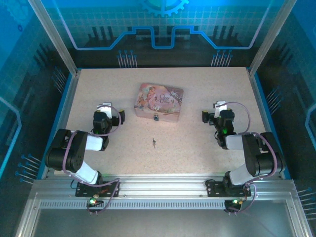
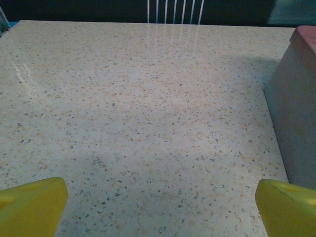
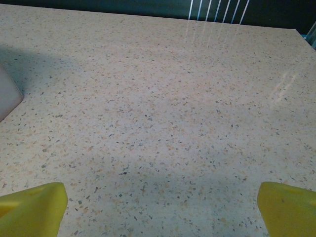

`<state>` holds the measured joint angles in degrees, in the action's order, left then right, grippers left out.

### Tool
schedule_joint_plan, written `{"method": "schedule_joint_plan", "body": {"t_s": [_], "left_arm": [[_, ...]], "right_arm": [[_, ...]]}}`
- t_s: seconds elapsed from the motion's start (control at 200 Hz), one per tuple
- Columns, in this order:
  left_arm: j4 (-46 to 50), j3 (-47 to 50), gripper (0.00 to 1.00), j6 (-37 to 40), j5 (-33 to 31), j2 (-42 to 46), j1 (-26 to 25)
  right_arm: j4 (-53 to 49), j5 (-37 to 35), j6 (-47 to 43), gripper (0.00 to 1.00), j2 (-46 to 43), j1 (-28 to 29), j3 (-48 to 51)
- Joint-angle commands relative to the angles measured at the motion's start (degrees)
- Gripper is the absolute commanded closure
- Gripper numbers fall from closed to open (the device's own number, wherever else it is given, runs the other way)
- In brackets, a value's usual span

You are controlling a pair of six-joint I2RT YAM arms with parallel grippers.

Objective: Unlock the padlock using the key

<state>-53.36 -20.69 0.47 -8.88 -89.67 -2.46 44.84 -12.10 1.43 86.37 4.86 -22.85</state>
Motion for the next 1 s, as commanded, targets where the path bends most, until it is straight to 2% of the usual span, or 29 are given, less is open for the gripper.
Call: {"method": "schedule_joint_plan", "body": {"t_s": [0.0,0.065,0.125,0.165,0.185,0.25,0.375,0.455,0.59,0.68,0.765,0.87,0.995], "left_arm": [[5.7,-2.4,0.01,1.3,5.4,4.1,1.1],[16.8,-5.1,0.02,0.4,5.9,10.0,1.0],[25.3,-7.5,0.06,-1.3,8.4,15.1,1.0],[28.6,-8.4,0.09,-3.2,10.0,17.7,0.9],[30.3,-9.0,0.10,-4.3,11.3,18.9,1.0],[36.4,-11.0,0.16,-7.4,14.7,21.7,0.4],[52.6,-16.1,0.22,-13.2,13.1,23.3,-3.8],[59.5,-17.9,0.30,-16.6,13.0,22.7,-7.5],[66.4,-18.1,0.38,-21.2,8.9,22.3,-15.8],[69.3,-16.9,0.41,-26.8,7.7,23.3,-16.8],[71.4,-15.7,0.41,-29.9,5.1,24.9,-16.7],[72.7,-14.1,0.38,-30.1,2.7,27.0,-16.5],[72.4,-12.9,0.36,-29.3,2.5,28.6,-16.0]], "right_arm": [[-4.9,1.2,0.0,0.00,-2.1,-0.4,-3.0],[-15.3,0.3,0.5,0.01,-5.8,-0.1,-6.8],[-28.0,0.4,4.4,0.02,-9.1,0.0,-11.5],[-34.1,3.0,5.6,0.09,-10.7,0.2,-13.3],[-35.8,4.2,4.7,0.13,-11.4,0.8,-13.8],[-42.0,3.4,4.3,0.16,-14.1,4.5,-15.6],[-51.8,3.5,10.1,0.20,-17.8,10.8,-19.1],[-55.9,6.5,16.2,0.27,-18.0,14.9,-20.4],[-58.9,10.3,23.9,0.39,-14.3,24.8,-21.1],[-62.5,9.5,27.6,0.45,-9.4,32.9,-24.6],[-68.4,6.7,31.5,0.45,-4.0,39.9,-30.5],[-75.0,2.9,35.9,0.39,2.7,48.5,-37.4],[-79.8,2.0,38.9,0.39,9.8,53.1,-44.2]]}}
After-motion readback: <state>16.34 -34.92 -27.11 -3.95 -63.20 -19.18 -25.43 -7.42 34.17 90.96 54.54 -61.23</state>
